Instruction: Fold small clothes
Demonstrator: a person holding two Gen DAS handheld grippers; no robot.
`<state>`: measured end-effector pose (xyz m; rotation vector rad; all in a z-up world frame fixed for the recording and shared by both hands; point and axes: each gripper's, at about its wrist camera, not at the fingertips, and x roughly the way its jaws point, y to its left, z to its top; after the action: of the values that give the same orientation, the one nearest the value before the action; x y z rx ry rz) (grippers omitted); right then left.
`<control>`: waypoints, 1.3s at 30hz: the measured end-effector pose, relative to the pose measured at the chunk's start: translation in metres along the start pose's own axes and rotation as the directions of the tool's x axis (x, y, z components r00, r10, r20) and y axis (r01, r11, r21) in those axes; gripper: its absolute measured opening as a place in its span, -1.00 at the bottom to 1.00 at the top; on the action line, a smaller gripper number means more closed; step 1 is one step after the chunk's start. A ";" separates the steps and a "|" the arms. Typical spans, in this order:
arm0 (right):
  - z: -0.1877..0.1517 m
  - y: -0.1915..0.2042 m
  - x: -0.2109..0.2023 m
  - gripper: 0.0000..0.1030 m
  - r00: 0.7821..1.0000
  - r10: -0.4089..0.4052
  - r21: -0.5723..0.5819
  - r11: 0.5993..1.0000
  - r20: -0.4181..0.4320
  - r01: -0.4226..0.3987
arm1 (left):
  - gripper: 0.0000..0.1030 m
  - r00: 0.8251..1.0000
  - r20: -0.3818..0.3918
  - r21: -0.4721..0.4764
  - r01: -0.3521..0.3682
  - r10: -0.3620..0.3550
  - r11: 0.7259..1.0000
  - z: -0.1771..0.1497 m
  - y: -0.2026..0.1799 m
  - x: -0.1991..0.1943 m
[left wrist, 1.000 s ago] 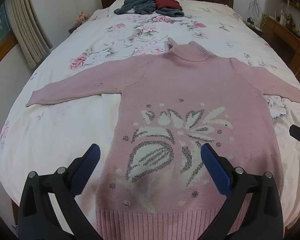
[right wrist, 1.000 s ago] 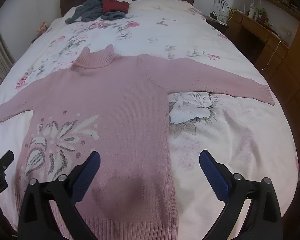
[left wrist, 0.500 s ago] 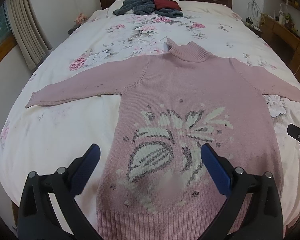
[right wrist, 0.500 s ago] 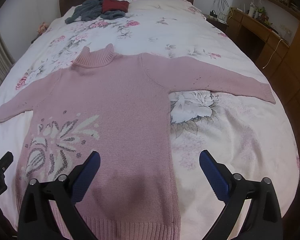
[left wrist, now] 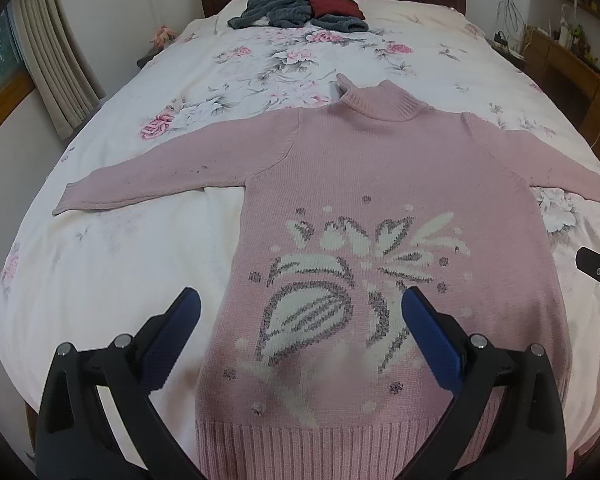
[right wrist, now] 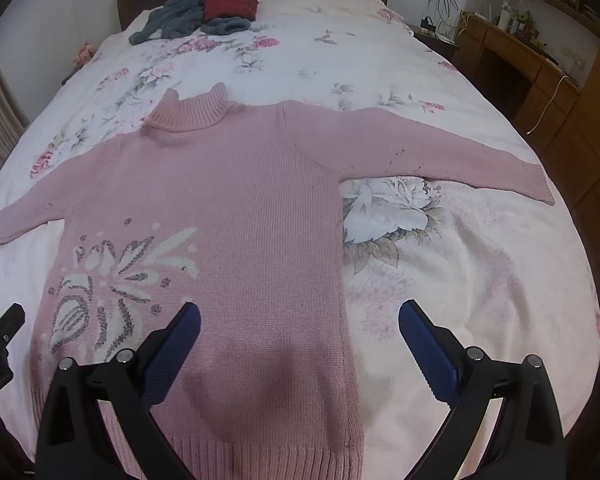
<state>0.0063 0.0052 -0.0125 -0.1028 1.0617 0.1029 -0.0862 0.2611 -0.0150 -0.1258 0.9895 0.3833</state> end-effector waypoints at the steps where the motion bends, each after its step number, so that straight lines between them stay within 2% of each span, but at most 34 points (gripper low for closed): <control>1: 0.000 0.000 0.000 0.93 1.000 0.000 0.000 1.000 -0.001 0.000 | 0.94 1.000 0.000 0.000 -0.001 0.001 1.000 0.000 0.000 0.000; 39: 0.002 -0.002 0.002 0.93 1.000 -0.001 0.001 1.000 0.006 0.001 | 0.94 1.000 0.005 0.014 -0.017 0.016 1.000 -0.002 0.000 0.001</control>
<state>0.0093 0.0040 -0.0137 -0.1014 1.0557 0.1018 -0.0873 0.2613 -0.0169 -0.1038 0.9891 0.3914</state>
